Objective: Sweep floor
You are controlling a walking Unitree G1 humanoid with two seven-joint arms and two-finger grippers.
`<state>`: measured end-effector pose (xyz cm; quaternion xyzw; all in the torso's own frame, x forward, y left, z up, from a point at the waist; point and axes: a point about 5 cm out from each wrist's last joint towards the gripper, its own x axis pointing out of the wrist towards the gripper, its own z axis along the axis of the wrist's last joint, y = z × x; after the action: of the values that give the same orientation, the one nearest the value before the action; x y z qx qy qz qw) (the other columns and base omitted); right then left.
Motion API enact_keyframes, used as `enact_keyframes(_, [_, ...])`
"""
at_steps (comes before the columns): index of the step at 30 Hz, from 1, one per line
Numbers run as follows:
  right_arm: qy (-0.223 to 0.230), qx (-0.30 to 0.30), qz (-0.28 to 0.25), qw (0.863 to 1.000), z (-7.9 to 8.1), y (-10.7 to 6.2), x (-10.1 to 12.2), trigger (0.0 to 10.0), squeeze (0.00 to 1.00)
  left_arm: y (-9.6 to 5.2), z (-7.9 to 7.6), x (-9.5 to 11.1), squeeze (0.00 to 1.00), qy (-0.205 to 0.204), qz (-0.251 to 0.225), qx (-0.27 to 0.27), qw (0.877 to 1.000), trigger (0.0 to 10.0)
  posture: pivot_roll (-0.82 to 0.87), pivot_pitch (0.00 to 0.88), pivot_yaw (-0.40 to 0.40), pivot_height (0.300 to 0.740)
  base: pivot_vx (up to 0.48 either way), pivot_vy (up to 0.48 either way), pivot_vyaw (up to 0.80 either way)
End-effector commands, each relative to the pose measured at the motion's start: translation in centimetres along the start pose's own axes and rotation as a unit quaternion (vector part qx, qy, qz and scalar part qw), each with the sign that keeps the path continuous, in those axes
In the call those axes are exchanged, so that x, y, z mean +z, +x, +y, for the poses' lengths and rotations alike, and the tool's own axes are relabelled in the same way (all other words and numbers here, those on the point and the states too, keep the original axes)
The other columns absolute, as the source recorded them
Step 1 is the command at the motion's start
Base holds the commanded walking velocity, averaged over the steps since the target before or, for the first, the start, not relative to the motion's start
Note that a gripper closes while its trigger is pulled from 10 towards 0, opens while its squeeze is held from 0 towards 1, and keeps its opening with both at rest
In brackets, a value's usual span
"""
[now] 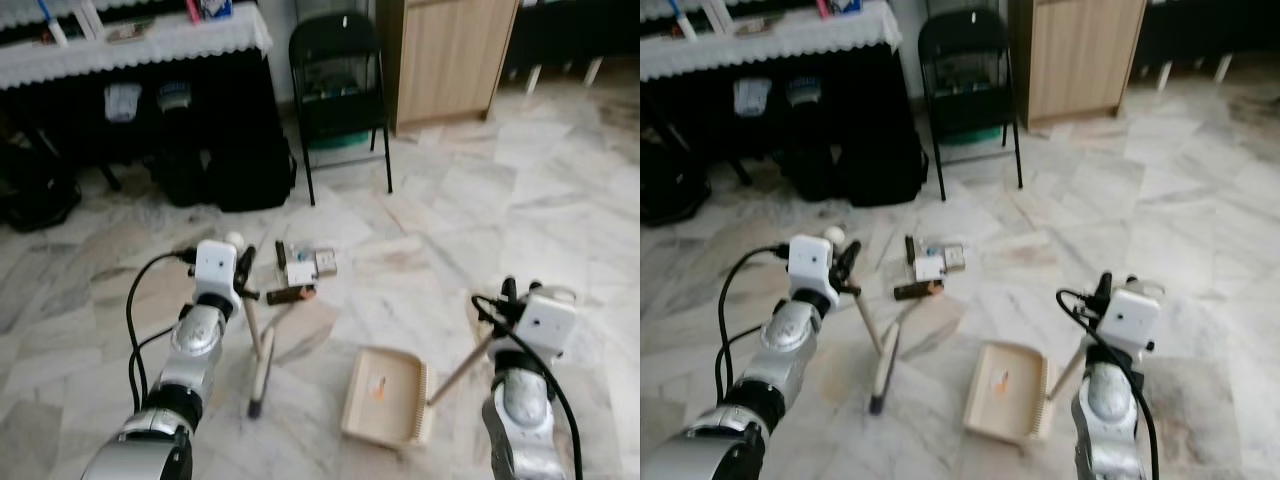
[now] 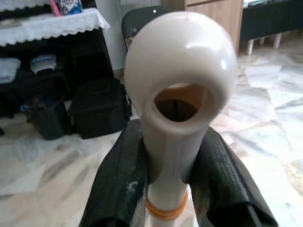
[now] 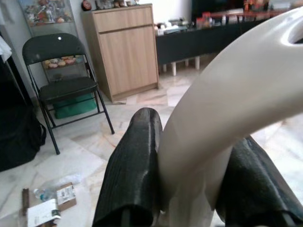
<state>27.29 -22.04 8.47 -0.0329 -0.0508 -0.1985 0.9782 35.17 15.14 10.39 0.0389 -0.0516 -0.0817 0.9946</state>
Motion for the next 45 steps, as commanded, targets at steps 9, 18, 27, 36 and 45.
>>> enact_keyframes(9, [0.01, 0.016, -0.023, 1.0, 0.87, 0.24, 0.89, 10.0, 0.0, -0.32, 0.88, 0.34, 0.0, 0.017, -0.018, 0.003, 1.0, 10.0, -0.17, 0.0, 0.074, 0.74, 0.0, 0.031, 0.0])
enact_keyframes(18, [0.009, 0.016, -0.022, 1.0, 0.87, 0.21, 0.8, 10.0, 0.0, -0.34, 0.56, 0.21, 0.0, 0.018, -0.015, -0.006, 1.0, 10.0, -0.17, 0.0, 0.073, 0.74, 0.0, 0.0, 0.0])
enact_keyframes(27, [0.006, 0.015, -0.024, 1.0, 0.58, 0.4, 0.85, 10.0, 0.0, -0.24, 0.42, 0.25, 0.0, 0.02, -0.016, -0.008, 1.0, 10.0, -0.17, 0.0, 0.069, 0.74, 0.0, 0.0, 0.0])
enact_keyframes(36, [0.005, 0.016, -0.025, 1.0, 0.63, 0.62, 0.99, 10.0, 0.0, -0.13, 0.43, 0.38, 0.0, 0.021, -0.017, -0.008, 1.0, 10.0, -0.17, 0.0, 0.07, 0.74, 0.086, 0.0, 0.0])
enact_keyframes(45, [0.004, 0.015, -0.022, 1.0, 0.51, 0.45, 0.88, 10.0, 0.0, 0.01, 0.75, 0.67, 0.0, 0.023, -0.021, -0.004, 1.0, 10.0, -0.16, 0.0, 0.071, 0.74, 0.287, 0.0, 0.0])
